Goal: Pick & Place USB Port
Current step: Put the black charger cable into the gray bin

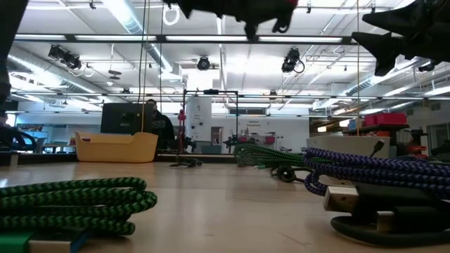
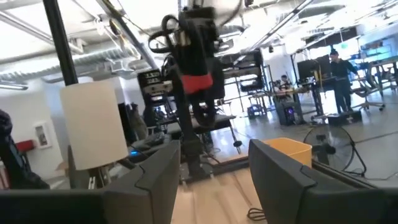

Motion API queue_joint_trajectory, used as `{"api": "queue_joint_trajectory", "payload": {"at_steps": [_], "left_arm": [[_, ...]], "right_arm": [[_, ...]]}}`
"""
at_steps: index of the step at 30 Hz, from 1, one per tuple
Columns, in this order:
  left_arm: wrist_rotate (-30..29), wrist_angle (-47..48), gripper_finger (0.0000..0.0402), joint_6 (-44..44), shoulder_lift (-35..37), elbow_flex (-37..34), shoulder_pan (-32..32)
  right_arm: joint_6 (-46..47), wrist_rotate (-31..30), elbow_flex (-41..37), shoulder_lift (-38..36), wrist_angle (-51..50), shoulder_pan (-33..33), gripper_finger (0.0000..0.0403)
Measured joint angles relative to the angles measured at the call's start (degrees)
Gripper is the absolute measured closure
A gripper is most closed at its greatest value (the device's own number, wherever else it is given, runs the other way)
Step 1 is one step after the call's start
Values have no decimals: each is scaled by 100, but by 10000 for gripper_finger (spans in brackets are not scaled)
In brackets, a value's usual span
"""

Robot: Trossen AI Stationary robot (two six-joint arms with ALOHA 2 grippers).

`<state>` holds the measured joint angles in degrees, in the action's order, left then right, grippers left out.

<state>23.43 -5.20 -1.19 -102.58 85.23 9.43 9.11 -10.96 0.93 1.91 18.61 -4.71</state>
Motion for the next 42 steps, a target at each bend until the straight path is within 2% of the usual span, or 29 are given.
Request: {"api": "queue_joint_trajectory", "payload": {"at_steps": [3,8,13,19,28,36,42], "left_arm": [[370,-688,385,379,-427,0,18],[462,-1440,385,739,-984,-2,-39],[459,-1614,385,812,-1178,-4,-37],[513,-1810,385,813,-1176,-2,-37],[517,-1824,385,835,-1174,-2,-39],[539,-1817,385,839,-1174,-2,-39],[625,-1830,385,830,-1160,-2,-43]], "right_arm": [[-51,-37,1,0,31,-2,211],[-125,-58,1,17,201,-1,211],[-356,-131,0,304,624,-2,211],[-387,-514,0,1108,1230,-1,211],[-510,-512,30,2554,2782,0,211],[-694,-602,711,3766,2872,-2,211],[-611,-439,1053,4324,2981,2,211]]}}
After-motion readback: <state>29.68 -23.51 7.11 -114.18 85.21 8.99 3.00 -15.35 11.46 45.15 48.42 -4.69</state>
